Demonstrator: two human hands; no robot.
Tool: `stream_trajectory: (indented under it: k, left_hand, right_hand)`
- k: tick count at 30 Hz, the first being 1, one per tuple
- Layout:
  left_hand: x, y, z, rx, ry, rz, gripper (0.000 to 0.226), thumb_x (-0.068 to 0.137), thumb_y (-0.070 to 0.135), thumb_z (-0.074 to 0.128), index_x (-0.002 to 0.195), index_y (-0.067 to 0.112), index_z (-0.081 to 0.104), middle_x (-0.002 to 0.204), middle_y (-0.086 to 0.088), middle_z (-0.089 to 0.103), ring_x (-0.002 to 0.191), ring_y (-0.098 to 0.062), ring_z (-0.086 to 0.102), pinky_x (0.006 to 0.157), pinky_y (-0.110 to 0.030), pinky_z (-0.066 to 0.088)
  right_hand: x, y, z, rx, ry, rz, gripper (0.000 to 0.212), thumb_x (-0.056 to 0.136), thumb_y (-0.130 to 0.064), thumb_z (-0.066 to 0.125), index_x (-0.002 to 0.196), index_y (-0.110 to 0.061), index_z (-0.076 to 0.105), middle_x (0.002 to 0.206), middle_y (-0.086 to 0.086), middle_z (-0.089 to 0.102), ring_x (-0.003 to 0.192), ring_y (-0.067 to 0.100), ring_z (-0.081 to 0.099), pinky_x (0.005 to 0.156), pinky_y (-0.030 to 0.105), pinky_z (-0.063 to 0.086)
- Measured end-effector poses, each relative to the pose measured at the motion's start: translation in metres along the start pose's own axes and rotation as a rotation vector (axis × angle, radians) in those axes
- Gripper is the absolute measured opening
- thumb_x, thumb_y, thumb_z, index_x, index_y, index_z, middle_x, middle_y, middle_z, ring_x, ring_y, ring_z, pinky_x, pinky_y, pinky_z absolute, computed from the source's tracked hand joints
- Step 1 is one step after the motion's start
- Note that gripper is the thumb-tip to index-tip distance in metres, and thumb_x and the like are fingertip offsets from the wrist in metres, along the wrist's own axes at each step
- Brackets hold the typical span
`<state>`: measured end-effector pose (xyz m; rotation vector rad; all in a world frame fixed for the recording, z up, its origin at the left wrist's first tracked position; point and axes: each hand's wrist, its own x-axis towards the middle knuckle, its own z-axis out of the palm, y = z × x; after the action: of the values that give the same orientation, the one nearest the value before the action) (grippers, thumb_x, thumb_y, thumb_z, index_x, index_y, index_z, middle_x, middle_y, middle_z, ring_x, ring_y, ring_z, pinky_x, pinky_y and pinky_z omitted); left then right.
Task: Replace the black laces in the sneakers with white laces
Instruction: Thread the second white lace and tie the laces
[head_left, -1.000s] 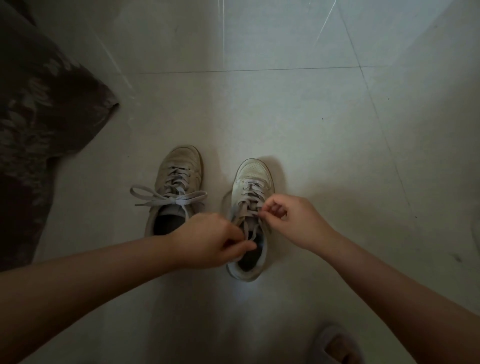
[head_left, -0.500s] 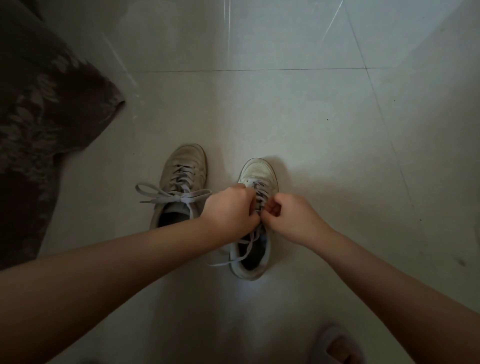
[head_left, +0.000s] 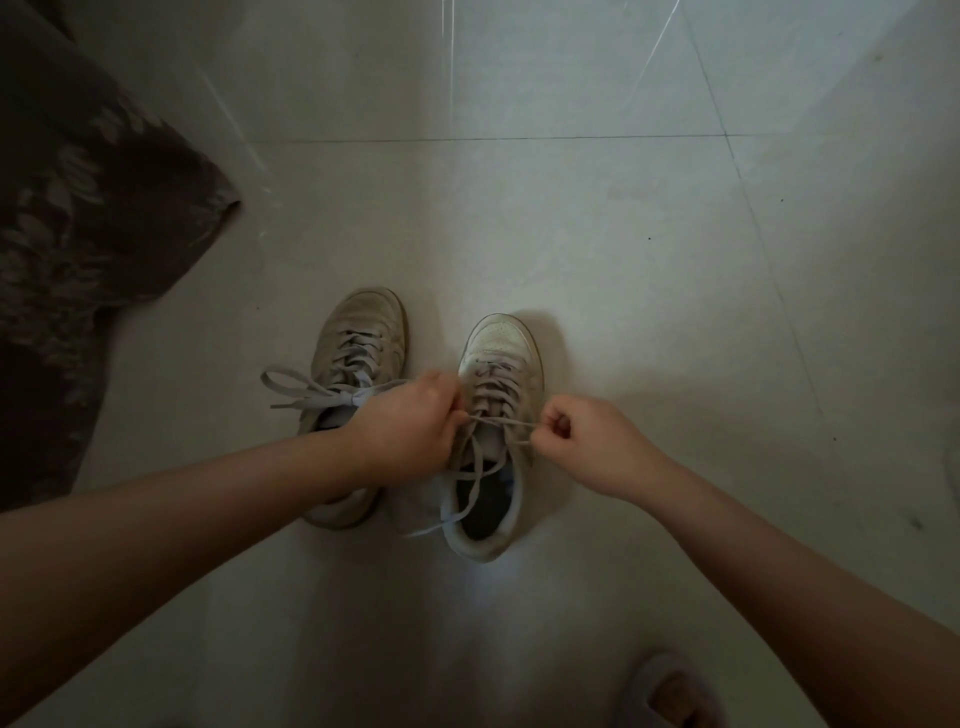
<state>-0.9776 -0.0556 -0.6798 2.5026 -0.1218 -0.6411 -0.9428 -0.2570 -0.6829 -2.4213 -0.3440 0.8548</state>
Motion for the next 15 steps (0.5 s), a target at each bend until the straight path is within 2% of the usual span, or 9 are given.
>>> stream_trajectory:
  k: [4, 6, 9, 12, 15]
  left_hand:
    - [-0.002, 0.000, 0.001, -0.066, 0.061, 0.012, 0.009, 0.095, 0.023, 0.048, 0.087, 0.019, 0.045, 0.084, 0.005, 0.046, 0.077, -0.013, 0.047, 0.068, -0.025, 0.035]
    - [-0.002, 0.004, 0.003, -0.132, 0.108, 0.032, 0.007, 0.094, 0.021, 0.051, 0.089, 0.019, 0.047, 0.081, 0.006, 0.049, 0.074, -0.014, 0.050, 0.066, -0.029, 0.041]
    - [-0.002, 0.005, 0.005, -0.217, 0.161, 0.048, 0.007, 0.090, 0.020, 0.058, 0.093, 0.018, 0.051, 0.086, 0.002, 0.060, 0.078, -0.015, 0.058, 0.071, -0.034, 0.050]
    - [-0.001, 0.002, 0.006, -0.267, 0.120, 0.034, 0.012, 0.087, 0.021, 0.063, 0.094, 0.020, 0.054, 0.088, 0.002, 0.063, 0.079, -0.013, 0.060, 0.074, -0.032, 0.052]
    - [0.001, 0.001, 0.003, -0.295, 0.048, -0.016, 0.002, 0.092, 0.020, 0.057, 0.092, 0.018, 0.056, 0.079, 0.002, 0.060, 0.071, -0.011, 0.058, 0.064, -0.023, 0.048]
  right_hand:
    - [-0.001, 0.002, -0.001, 0.069, 0.015, -0.017, 0.020, 0.087, -0.020, 0.059, 0.068, -0.020, 0.051, 0.064, -0.005, 0.052, 0.058, 0.008, 0.045, 0.058, 0.027, 0.037]
    - [0.000, 0.001, 0.002, 0.128, 0.049, -0.034, 0.017, 0.088, -0.026, 0.061, 0.073, -0.018, 0.056, 0.064, -0.008, 0.053, 0.057, 0.004, 0.047, 0.057, 0.022, 0.039]
    - [0.000, -0.003, 0.009, 0.169, 0.043, -0.021, 0.024, 0.083, -0.040, 0.067, 0.076, -0.019, 0.057, 0.061, -0.010, 0.052, 0.054, -0.001, 0.046, 0.053, 0.017, 0.036]
    - [-0.003, -0.010, 0.017, 0.137, 0.013, 0.010, 0.031, 0.078, -0.043, 0.070, 0.079, -0.017, 0.054, 0.067, -0.008, 0.053, 0.062, 0.007, 0.048, 0.056, 0.026, 0.036]
    - [-0.003, -0.013, 0.019, 0.117, 0.033, 0.013, 0.023, 0.077, -0.031, 0.069, 0.077, -0.017, 0.051, 0.066, -0.007, 0.052, 0.062, 0.011, 0.048, 0.055, 0.026, 0.036]
